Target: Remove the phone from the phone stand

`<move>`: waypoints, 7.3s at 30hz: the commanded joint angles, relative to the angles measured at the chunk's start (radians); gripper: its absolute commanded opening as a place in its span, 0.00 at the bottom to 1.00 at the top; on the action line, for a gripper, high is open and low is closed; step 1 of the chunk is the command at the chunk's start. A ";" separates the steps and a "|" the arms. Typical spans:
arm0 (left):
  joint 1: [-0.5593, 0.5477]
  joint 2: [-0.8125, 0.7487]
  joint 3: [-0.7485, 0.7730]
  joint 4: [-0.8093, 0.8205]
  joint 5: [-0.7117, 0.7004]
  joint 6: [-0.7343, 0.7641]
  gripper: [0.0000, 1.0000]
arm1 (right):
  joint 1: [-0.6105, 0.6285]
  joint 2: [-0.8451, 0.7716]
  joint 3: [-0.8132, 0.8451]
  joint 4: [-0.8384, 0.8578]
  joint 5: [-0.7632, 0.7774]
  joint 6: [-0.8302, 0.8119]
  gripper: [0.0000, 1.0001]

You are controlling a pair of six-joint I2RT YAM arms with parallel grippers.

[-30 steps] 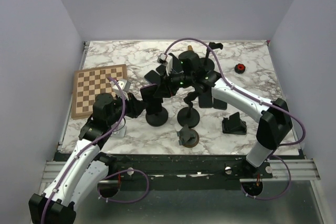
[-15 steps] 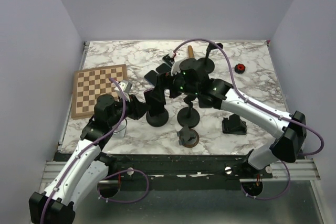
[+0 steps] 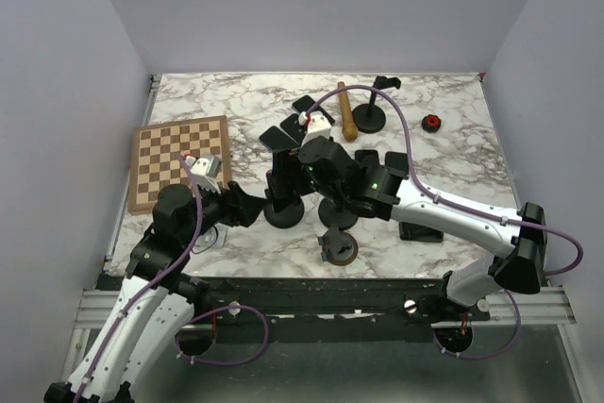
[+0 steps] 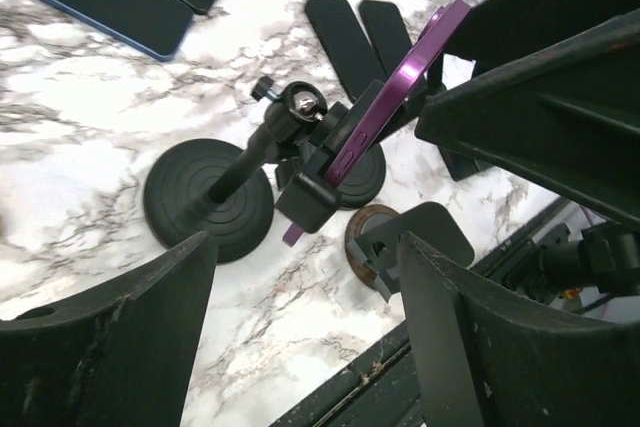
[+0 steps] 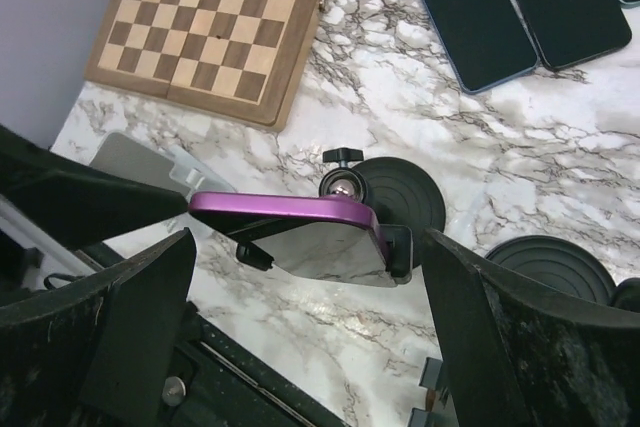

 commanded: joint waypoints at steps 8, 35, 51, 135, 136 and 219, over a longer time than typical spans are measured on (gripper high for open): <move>0.003 -0.186 0.108 -0.272 -0.418 -0.005 0.83 | 0.102 0.065 0.055 -0.017 0.255 0.024 1.00; 0.003 -0.165 0.043 -0.183 -0.289 -0.038 0.83 | 0.152 0.200 0.126 -0.079 0.459 0.071 0.92; 0.003 -0.065 -0.040 -0.011 -0.060 -0.045 0.76 | 0.093 0.145 0.033 0.054 0.275 -0.103 0.01; -0.085 0.059 0.067 -0.052 -0.029 0.109 0.24 | -0.278 -0.122 -0.082 0.372 -0.812 -0.199 0.01; -0.085 0.046 0.087 -0.068 -0.046 0.111 0.33 | -0.277 -0.149 -0.087 0.379 -0.766 -0.189 0.01; -0.113 0.216 0.358 0.247 -0.406 0.379 0.93 | -0.944 0.414 -0.168 -0.049 0.152 -0.196 0.57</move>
